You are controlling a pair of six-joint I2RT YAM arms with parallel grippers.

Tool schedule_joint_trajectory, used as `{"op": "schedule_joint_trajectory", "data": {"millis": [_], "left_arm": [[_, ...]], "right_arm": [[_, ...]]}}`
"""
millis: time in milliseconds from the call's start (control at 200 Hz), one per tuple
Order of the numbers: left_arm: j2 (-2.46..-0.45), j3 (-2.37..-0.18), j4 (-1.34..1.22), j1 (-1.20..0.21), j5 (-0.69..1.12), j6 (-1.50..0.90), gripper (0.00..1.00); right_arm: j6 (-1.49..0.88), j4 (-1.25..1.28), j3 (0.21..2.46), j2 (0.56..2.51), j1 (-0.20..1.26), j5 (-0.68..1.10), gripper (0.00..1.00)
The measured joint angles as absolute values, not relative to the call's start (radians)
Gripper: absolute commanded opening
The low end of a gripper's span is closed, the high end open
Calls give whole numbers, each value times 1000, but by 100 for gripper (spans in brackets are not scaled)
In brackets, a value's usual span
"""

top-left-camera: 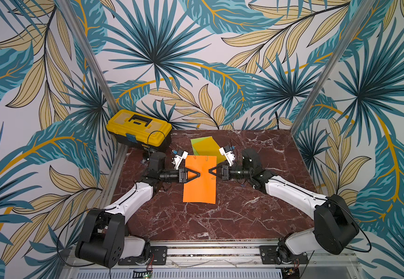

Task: Unclip the paperclips from the documents
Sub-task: Pick up the document from the center of the board.

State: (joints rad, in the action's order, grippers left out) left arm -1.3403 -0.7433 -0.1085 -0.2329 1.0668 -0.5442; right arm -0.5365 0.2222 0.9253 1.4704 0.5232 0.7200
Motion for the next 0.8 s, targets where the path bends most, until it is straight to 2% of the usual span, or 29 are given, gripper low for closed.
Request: {"op": "schedule_joint_trajectory", "data": {"millis": [285,536,801], "left_arm": [[-1357,-753,-109,-233,1067,-539,13],[-1359,-754,-109,-234,1068,-520,0],[-1359,-754,-109,-234,1088,-494,0]], "right_arm": [[-545,240,906,1471,523,734,0],[-537,235,899,1471,523,734,21],[-485,173,896,1470,522,734,39]]}}
